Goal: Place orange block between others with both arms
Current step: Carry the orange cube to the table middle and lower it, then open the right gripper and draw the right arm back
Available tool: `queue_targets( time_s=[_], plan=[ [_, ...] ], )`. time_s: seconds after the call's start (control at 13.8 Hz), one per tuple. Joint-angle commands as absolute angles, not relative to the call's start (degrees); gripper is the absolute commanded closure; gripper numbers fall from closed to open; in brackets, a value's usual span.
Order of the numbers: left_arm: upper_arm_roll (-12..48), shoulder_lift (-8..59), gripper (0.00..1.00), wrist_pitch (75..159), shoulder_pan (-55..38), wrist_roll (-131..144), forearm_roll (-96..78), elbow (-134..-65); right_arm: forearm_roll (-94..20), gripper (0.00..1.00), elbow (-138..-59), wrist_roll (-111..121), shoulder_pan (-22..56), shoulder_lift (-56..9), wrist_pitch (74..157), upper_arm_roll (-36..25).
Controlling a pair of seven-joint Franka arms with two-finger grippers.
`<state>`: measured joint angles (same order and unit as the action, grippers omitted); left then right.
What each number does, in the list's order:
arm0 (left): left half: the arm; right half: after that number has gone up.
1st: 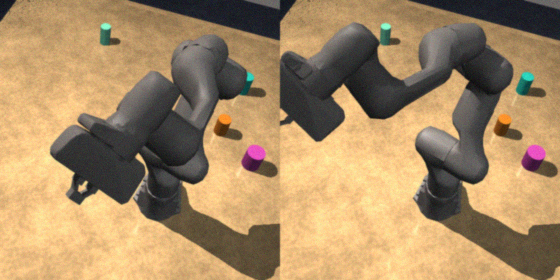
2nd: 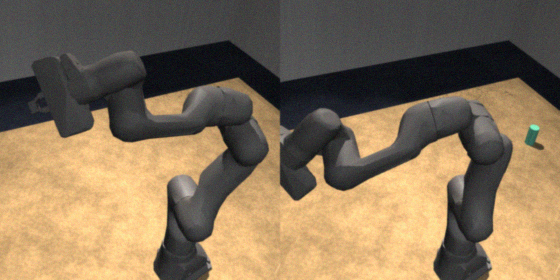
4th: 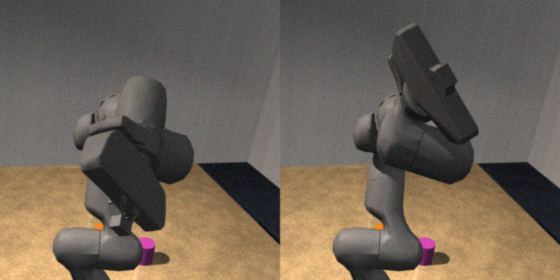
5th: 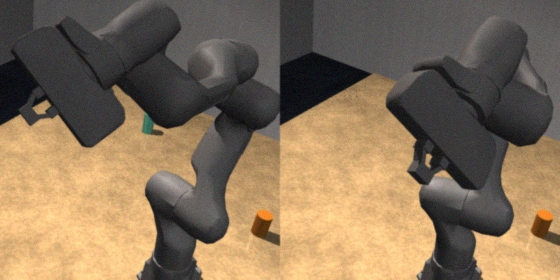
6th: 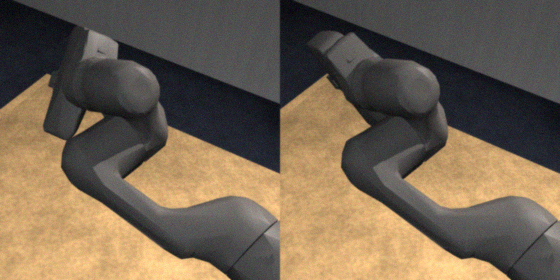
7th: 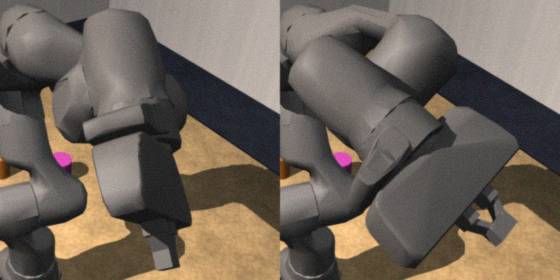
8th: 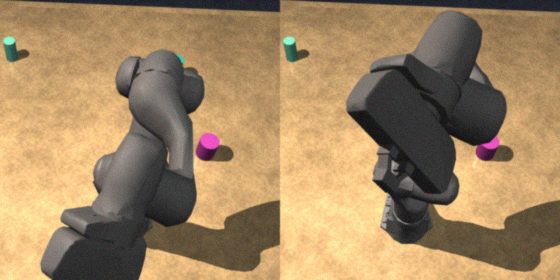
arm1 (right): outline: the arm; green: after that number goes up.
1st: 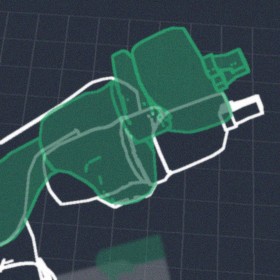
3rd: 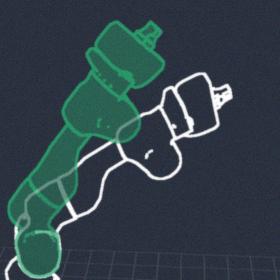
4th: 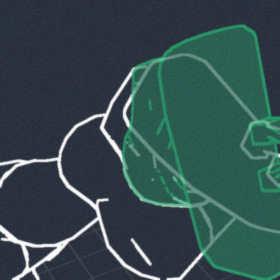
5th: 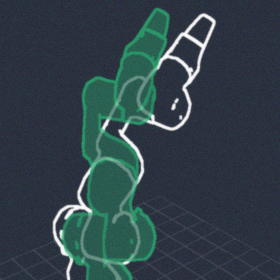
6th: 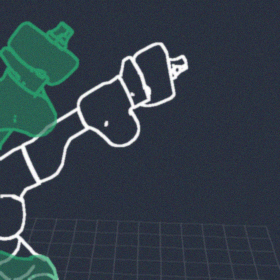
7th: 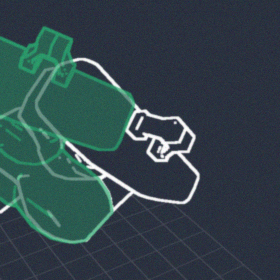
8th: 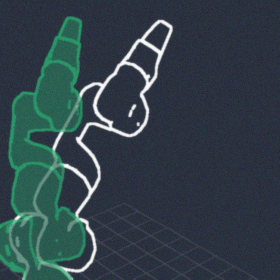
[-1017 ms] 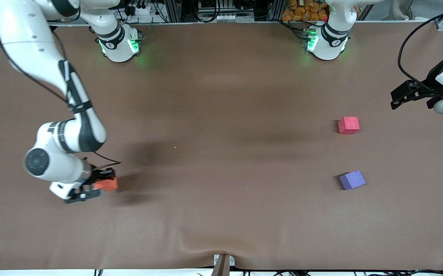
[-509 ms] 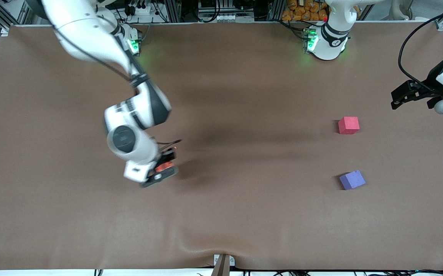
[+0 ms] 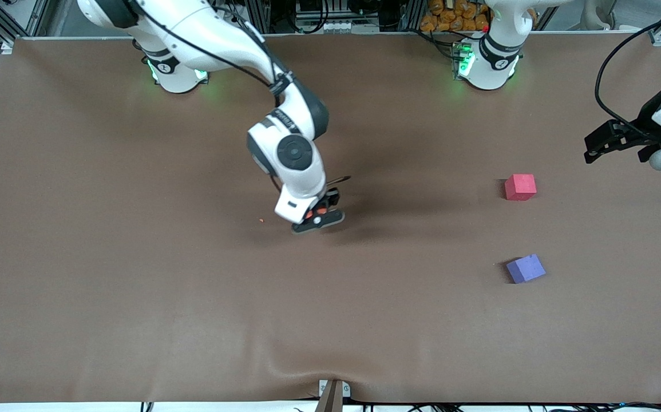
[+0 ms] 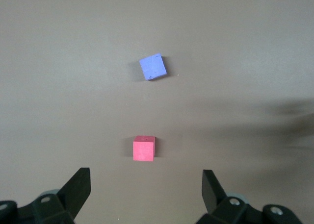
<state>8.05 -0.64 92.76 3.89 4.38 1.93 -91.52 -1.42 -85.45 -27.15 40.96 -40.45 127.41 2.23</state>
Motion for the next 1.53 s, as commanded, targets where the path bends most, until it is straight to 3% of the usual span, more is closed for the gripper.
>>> queue_targets(
  time_s=[0.0,0.22,0.29,0.44,0.73,0.94,1.09,1.45],
  plan=[
    [8.35,-0.35,0.00,92.11,4.39,3.25,2.11,-90.35,-1.84,0.70,-84.82,-35.04,43.50,-43.14,129.98,1.58],
    [8.35,-0.35,0.00,92.11,4.39,3.34,2.11,-90.35,-1.76,0.65,-84.64,-41.99,45.79,-45.87,134.55,1.58],
    [8.35,-0.26,0.00,92.11,4.39,3.34,2.11,-90.35,-1.76,0.57,-84.29,-44.01,46.05,-46.40,134.65,1.58],
    [8.35,-0.35,0.00,92.11,4.39,3.34,2.11,-90.35,-1.76,0.00,-84.29,-46.04,46.49,-46.41,134.65,1.58],
    [8.35,-0.26,0.00,92.28,4.39,3.34,2.11,-90.35,-1.93,0.00,-84.29,-45.44,45.44,-42.21,133.25,1.32],
    [8.35,-0.26,0.00,92.20,4.31,3.34,2.11,-90.44,-1.32,0.00,-84.72,-44.22,41.59,-35.79,123.60,1.06],
    [8.35,-0.26,0.00,92.29,4.39,3.34,2.11,-90.35,-1.32,0.00,-86.21,-38.80,35.89,-33.15,120.25,1.14],
    [8.35,0.17,0.00,92.37,4.22,3.34,2.11,-90.35,-1.76,0.00,-99.55,-19.72,20.16,-21.03,120.15,1.23]
  ],
)
